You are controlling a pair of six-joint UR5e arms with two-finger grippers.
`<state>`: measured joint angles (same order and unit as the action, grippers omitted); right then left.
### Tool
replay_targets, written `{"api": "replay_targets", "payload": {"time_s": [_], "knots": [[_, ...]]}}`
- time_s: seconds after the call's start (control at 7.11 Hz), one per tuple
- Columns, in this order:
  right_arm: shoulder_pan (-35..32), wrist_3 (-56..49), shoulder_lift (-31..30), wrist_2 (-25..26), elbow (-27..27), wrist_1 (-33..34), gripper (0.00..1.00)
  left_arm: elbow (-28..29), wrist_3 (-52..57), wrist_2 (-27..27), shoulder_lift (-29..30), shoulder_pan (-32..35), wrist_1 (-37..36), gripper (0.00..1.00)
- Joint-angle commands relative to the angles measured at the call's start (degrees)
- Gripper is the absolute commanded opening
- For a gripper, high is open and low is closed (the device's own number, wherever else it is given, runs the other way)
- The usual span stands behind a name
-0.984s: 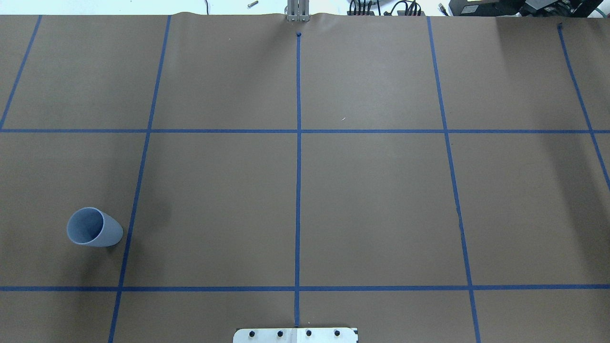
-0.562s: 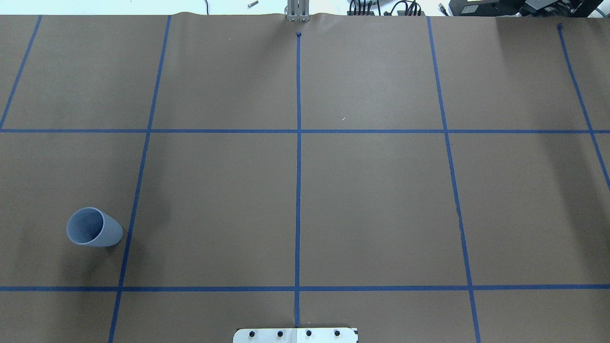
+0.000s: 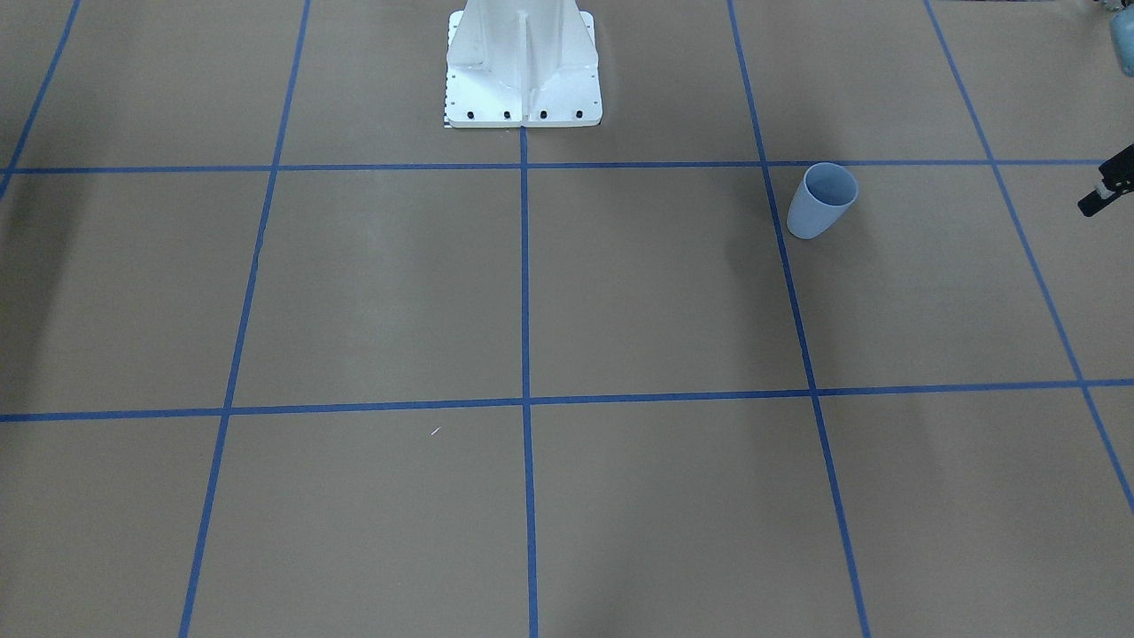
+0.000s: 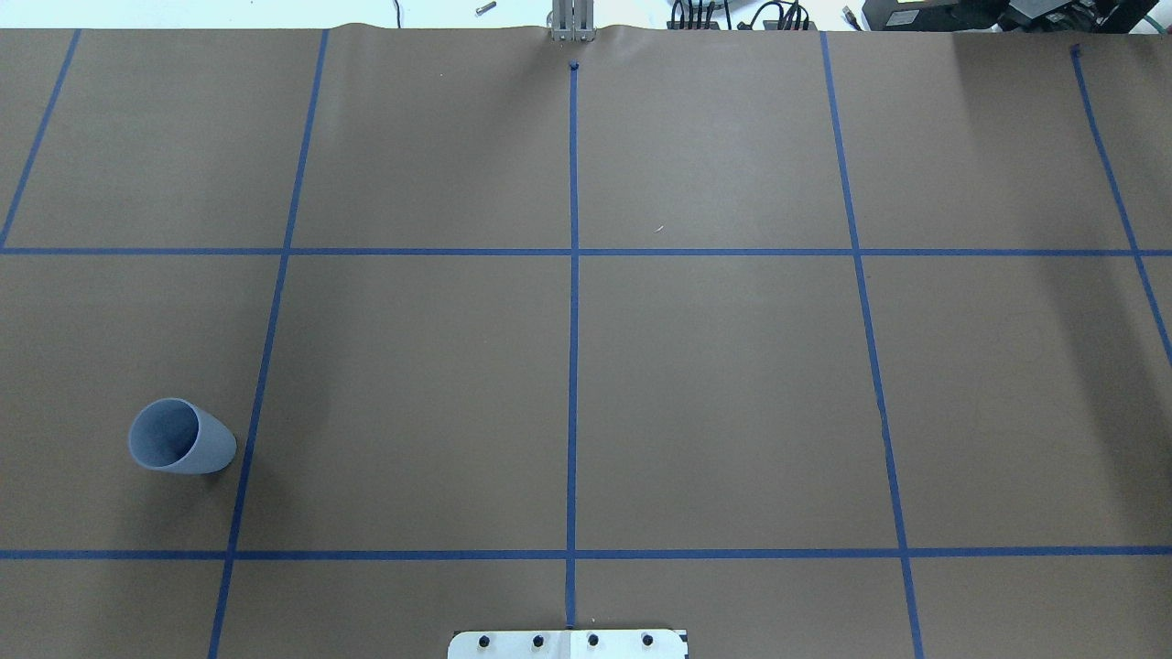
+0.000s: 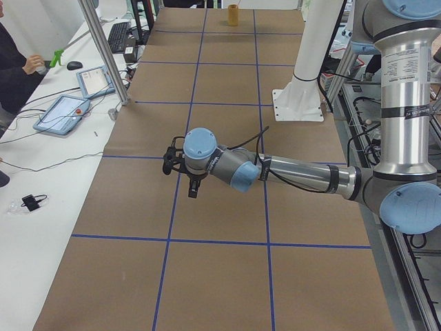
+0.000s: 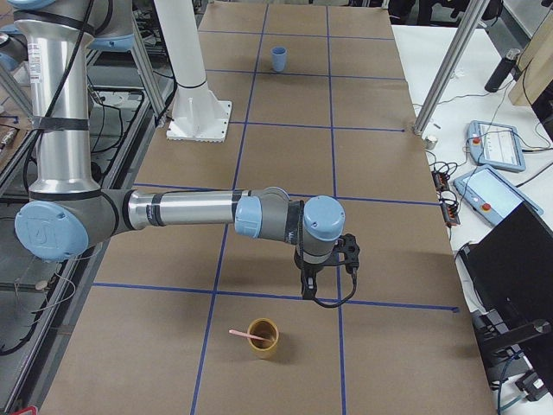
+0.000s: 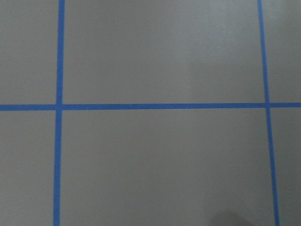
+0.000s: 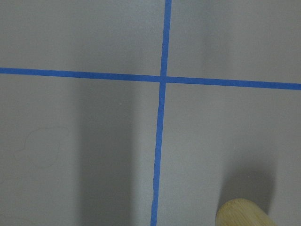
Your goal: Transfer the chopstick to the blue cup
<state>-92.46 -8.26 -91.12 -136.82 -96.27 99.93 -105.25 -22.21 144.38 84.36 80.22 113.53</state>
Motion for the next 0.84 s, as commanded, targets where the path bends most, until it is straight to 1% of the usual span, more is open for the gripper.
{"api": "replay_targets", "payload": {"time_s": [0.0,0.14,0.28,0.42,0.7], "knots": [[0.0,0.0,-0.3,-0.5,-1.0,0.1,1.0,-6.7,-3.1,-9.3,-2.3,-10.1,4.5,0.98],[0.0,0.0,-0.2,-0.5,-1.1,0.1,1.0,-7.0,-3.5,-9.9,-3.0,-13.0,4.5,0.98],[0.0,0.0,-0.3,-0.5,-1.2,0.1,1.0,-7.0,-4.0,-10.3,-3.3,-13.5,4.5,0.98],[0.0,0.0,-0.6,-0.6,-1.5,0.1,1.0,-7.2,-4.0,-14.4,-4.5,-14.3,4.5,0.98],[0.0,-0.1,-1.3,-1.0,-1.8,0.0,1.0,-7.1,-5.7,-16.0,-6.3,-15.2,4.1,0.98]]}}
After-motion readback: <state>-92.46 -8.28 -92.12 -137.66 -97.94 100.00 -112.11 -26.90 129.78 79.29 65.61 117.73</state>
